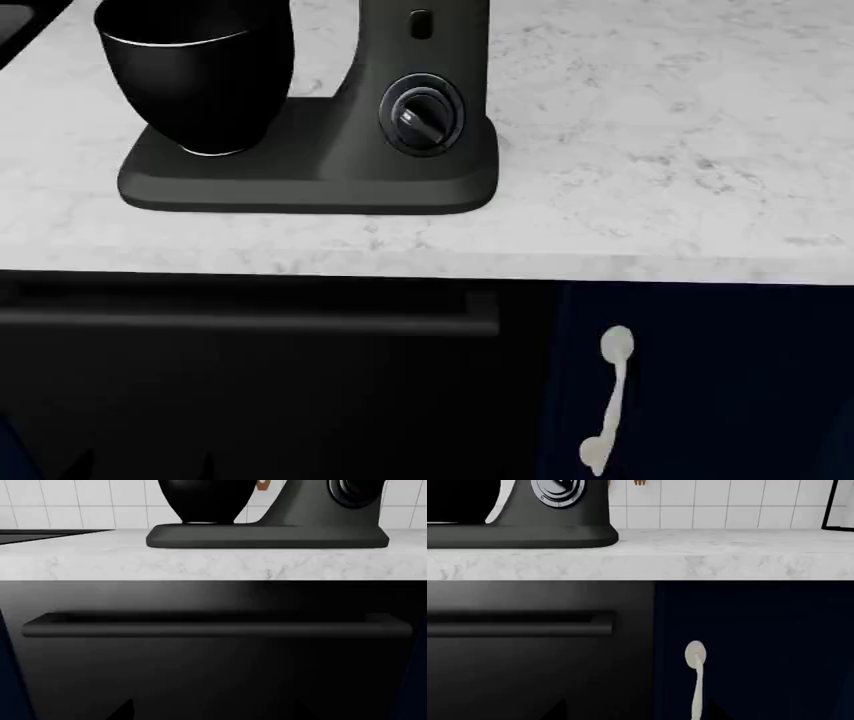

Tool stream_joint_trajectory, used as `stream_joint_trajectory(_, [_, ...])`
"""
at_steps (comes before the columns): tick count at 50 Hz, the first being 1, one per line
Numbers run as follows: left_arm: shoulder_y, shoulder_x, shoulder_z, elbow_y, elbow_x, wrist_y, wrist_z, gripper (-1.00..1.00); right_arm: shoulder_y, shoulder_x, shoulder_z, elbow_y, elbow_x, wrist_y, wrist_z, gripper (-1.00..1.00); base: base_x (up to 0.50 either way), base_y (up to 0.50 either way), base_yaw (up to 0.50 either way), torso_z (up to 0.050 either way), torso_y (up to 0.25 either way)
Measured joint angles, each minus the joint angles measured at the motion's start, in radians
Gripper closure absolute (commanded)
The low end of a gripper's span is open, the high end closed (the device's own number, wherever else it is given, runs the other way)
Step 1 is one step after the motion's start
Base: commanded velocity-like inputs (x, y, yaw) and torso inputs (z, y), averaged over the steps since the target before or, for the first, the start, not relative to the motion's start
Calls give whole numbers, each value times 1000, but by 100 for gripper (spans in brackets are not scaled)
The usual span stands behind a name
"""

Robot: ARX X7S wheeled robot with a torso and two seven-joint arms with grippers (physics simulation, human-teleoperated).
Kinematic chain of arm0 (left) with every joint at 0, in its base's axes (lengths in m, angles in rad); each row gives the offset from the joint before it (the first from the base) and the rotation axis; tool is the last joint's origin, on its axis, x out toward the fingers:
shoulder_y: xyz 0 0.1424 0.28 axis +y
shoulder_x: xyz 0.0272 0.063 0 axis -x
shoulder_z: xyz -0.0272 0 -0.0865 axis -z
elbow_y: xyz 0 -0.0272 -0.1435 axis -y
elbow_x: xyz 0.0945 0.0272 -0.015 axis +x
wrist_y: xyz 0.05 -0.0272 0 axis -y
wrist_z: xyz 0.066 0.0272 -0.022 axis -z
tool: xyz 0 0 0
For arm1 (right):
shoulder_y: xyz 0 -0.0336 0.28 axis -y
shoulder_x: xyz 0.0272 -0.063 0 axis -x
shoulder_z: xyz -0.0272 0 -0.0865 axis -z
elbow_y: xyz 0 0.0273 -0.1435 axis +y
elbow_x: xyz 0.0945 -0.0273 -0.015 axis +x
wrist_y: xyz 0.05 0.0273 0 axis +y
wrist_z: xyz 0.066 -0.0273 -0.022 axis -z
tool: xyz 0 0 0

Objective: Close the stand mixer head.

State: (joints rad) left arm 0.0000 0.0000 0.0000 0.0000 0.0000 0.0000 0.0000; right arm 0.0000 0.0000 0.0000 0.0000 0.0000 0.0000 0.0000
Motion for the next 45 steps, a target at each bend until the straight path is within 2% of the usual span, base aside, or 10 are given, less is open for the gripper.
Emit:
stream_joint_trajectory(20, [-10, -43, 52, -8, -44, -24, -48, -100, 6, 43, -51, 7, 51, -3, 49, -100, 0, 0, 0, 0, 0])
stream_joint_trajectory(41, [-6, -62, 73, 87, -83, -141, -84, -100, 2, 64, -83, -64, 40, 43, 88, -100, 0, 0, 0, 0, 0])
stream_joint_trajectory(45, [2, -68, 80, 126, -95, -163, -94, -100, 2, 70, -93, -84, 41, 55, 100, -100, 0, 0, 0, 50, 0])
